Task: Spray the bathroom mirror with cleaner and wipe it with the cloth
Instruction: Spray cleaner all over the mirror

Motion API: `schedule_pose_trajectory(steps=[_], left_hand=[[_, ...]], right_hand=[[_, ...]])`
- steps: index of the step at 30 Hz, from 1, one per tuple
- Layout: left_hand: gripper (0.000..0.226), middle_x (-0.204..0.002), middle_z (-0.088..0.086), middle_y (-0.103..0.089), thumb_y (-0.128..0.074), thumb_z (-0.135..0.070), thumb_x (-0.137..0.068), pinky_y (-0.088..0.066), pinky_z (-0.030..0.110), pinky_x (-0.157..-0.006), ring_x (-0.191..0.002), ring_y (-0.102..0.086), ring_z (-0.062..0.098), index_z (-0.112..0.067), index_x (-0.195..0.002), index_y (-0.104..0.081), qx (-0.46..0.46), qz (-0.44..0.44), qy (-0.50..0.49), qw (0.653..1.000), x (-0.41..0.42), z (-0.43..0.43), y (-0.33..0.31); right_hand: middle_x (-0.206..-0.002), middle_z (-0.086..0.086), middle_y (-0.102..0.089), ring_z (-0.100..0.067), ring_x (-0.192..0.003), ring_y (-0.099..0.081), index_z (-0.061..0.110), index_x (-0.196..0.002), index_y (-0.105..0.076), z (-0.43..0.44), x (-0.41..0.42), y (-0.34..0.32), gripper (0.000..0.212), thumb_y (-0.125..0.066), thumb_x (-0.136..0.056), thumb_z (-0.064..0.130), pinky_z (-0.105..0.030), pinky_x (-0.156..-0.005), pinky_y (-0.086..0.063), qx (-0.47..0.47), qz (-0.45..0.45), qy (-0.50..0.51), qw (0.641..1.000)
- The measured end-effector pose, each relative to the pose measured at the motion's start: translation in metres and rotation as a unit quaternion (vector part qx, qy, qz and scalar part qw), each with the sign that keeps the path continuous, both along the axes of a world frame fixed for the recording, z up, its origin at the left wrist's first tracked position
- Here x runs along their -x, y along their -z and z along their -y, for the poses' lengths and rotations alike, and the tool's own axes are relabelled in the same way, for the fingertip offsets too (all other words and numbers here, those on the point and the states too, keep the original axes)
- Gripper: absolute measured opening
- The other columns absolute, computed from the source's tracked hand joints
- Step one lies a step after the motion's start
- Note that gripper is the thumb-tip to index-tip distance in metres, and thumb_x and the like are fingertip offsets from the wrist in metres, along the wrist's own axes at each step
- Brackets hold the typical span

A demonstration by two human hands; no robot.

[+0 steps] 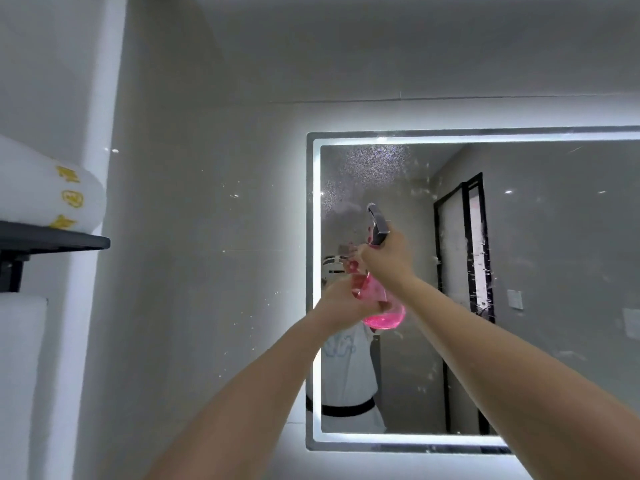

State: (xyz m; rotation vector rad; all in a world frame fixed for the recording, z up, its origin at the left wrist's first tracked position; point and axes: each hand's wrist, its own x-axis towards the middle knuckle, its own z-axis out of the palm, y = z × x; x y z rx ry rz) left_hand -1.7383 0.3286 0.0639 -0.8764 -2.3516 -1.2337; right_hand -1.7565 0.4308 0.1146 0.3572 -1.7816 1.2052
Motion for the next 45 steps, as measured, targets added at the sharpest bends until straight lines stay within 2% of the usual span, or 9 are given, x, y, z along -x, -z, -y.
schedule_pose_trajectory(steps=[5, 10, 13, 15, 23, 31, 39, 43, 45], left_hand=[[0.056, -0.110, -0.009, -0.061, -0.078, -0.031, -0.072, -0.045, 0.029, -0.097, -0.102, -0.057, 0.011, -0.019, -0.122, -0.055, 0.002, 0.000, -0.007, 1.000, 0.006, 0.002, -0.001], [0.070, -0.119, -0.007, -0.062, -0.080, -0.036, -0.069, -0.045, 0.028, -0.098, -0.105, -0.059, 0.011, -0.022, -0.131, -0.050, -0.001, -0.010, 0.004, 1.000, 0.004, -0.015, -0.001], [0.074, -0.117, -0.007, -0.064, -0.078, -0.044, -0.065, -0.047, 0.034, -0.099, -0.104, -0.061, 0.011, -0.022, -0.130, -0.051, 0.030, -0.021, 0.020, 0.999, -0.004, -0.038, 0.002], [0.080, -0.115, -0.007, -0.065, -0.078, -0.050, -0.060, -0.048, 0.037, -0.098, -0.102, -0.062, 0.011, -0.021, -0.129, -0.052, 0.038, -0.017, 0.032, 0.999, -0.008, -0.054, 0.004], [0.074, -0.119, -0.007, -0.055, -0.078, -0.032, -0.072, -0.039, 0.021, -0.089, -0.102, -0.053, 0.009, -0.014, -0.135, -0.044, 0.042, -0.027, 0.058, 0.997, -0.026, -0.118, 0.007], [0.074, -0.124, -0.003, -0.056, -0.077, -0.036, -0.072, -0.040, 0.024, -0.095, -0.103, -0.053, 0.010, -0.014, -0.135, -0.044, 0.051, -0.031, 0.067, 0.996, -0.041, -0.181, 0.004], [0.069, -0.117, -0.006, -0.058, -0.079, -0.029, -0.072, -0.042, 0.025, -0.096, -0.101, -0.055, 0.009, -0.013, -0.131, -0.049, 0.028, -0.014, 0.056, 0.998, -0.051, -0.252, 0.004], [0.073, -0.119, -0.004, -0.061, -0.082, -0.035, -0.067, -0.045, 0.032, -0.100, -0.105, -0.058, 0.012, -0.014, -0.129, -0.050, 0.024, -0.006, 0.035, 0.999, -0.055, -0.281, 0.003], [0.073, -0.117, -0.003, -0.062, -0.082, -0.032, -0.067, -0.045, 0.031, -0.098, -0.105, -0.059, 0.013, -0.012, -0.129, -0.050, 0.026, -0.004, 0.033, 0.999, -0.059, -0.296, 0.003]], right_hand=[[-0.060, 0.003, -0.040, -0.016, -0.056, -0.037, 0.021, -0.067, -0.041, -0.003, -0.001, 0.005, 0.023, -0.050, -0.068, 0.000, -0.028, -0.054, -0.030, 0.022, 0.004, -0.006, 1.000], [-0.069, 0.000, -0.050, -0.015, -0.060, -0.044, 0.015, -0.086, -0.051, -0.023, -0.022, 0.005, 0.020, -0.050, -0.074, -0.001, -0.027, -0.054, -0.037, 0.067, -0.031, 0.008, 0.997], [-0.069, 0.000, -0.047, -0.013, -0.058, -0.042, 0.011, -0.081, -0.046, -0.046, -0.039, 0.009, 0.014, -0.049, -0.077, -0.001, -0.019, -0.050, -0.035, 0.092, -0.045, 0.016, 0.995], [-0.067, 0.001, -0.043, -0.012, -0.057, -0.039, 0.013, -0.079, -0.043, -0.061, -0.048, 0.013, 0.015, -0.050, -0.078, 0.000, -0.022, -0.053, -0.033, 0.095, -0.037, 0.026, 0.994], [-0.070, -0.002, -0.046, -0.015, -0.060, -0.039, 0.012, -0.080, -0.046, -0.123, -0.067, 0.017, 0.012, -0.052, -0.079, 0.002, -0.025, -0.054, -0.033, 0.092, -0.018, 0.065, 0.993], [-0.062, 0.002, -0.038, -0.013, -0.055, -0.034, 0.016, -0.068, -0.038, -0.184, -0.080, 0.013, 0.022, -0.050, -0.077, 0.000, -0.023, -0.053, -0.028, 0.083, -0.012, 0.052, 0.995], [-0.068, -0.001, -0.039, -0.014, -0.057, -0.036, 0.012, -0.075, -0.040, -0.255, -0.094, 0.011, 0.018, -0.050, -0.078, -0.002, -0.024, -0.055, -0.033, 0.068, 0.018, 0.039, 0.997], [-0.064, 0.000, -0.039, -0.006, -0.048, -0.039, 0.008, -0.081, -0.043, -0.287, -0.102, 0.010, 0.016, -0.050, -0.079, -0.006, -0.007, -0.039, -0.032, 0.063, 0.016, -0.002, 0.998], [-0.065, 0.000, -0.038, -0.010, -0.052, -0.035, 0.008, -0.079, -0.042, -0.301, -0.102, 0.011, 0.016, -0.048, -0.078, -0.006, -0.008, -0.040, -0.032, 0.068, 0.001, 0.006, 0.998]])
